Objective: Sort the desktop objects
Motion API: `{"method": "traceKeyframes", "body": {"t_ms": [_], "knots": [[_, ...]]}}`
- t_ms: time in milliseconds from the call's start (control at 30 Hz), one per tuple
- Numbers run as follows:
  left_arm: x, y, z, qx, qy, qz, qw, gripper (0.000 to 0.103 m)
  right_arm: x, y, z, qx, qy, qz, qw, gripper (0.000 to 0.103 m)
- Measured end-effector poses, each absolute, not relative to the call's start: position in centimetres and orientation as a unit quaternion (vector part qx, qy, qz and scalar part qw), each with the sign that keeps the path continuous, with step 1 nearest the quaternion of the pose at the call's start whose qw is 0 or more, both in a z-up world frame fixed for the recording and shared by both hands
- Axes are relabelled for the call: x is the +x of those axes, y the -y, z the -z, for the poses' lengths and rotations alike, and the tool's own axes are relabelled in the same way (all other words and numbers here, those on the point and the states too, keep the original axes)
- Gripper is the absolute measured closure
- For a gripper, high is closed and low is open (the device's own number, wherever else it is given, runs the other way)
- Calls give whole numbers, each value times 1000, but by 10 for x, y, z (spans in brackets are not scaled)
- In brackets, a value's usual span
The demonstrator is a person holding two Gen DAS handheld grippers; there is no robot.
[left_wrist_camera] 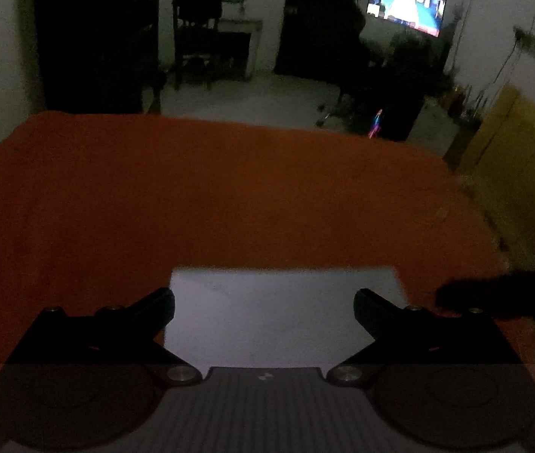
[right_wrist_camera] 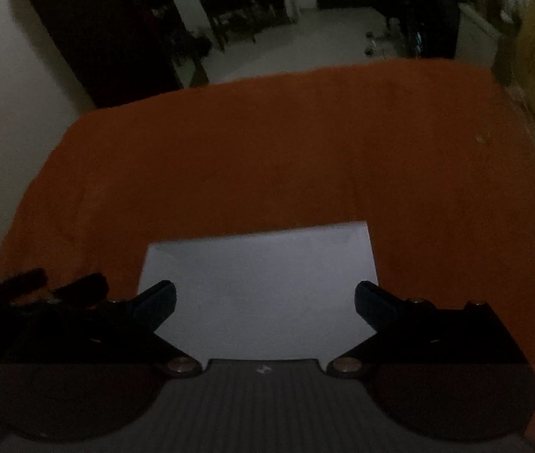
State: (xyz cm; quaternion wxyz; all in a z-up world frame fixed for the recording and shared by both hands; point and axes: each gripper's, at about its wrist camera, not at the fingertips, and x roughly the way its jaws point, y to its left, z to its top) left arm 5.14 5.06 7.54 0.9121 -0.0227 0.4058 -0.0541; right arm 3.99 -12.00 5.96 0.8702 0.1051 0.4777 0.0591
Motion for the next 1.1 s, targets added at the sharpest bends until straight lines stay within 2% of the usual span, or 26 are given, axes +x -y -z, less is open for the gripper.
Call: {"method": "traceKeyframes", "body": {"t_ms": [167, 300, 433, 567, 733, 1100], "knots": [[42, -37, -44, 53, -420, 4, 906, 0, 8, 119, -40, 45, -437, -28, 898, 0], [25, -41, -30, 34, -403, -16, 914, 0, -15, 123, -13, 46, -426, -15, 903, 0], [16, -52, -13, -39, -434, -12, 900, 0, -18, 131, 23, 66, -456, -21, 887, 0], [9, -51, -5, -37, -443, -8, 896, 0, -26, 129, 38, 63, -467, -21, 882, 0], [6, -34, 6, 12, -441, 2, 897, 0, -29, 129, 37, 57, -460, -37, 885, 0], [4, -46, 22, 12, -476, -13, 879, 0, -30, 123, 63, 58, -501, -44, 862, 0]]}}
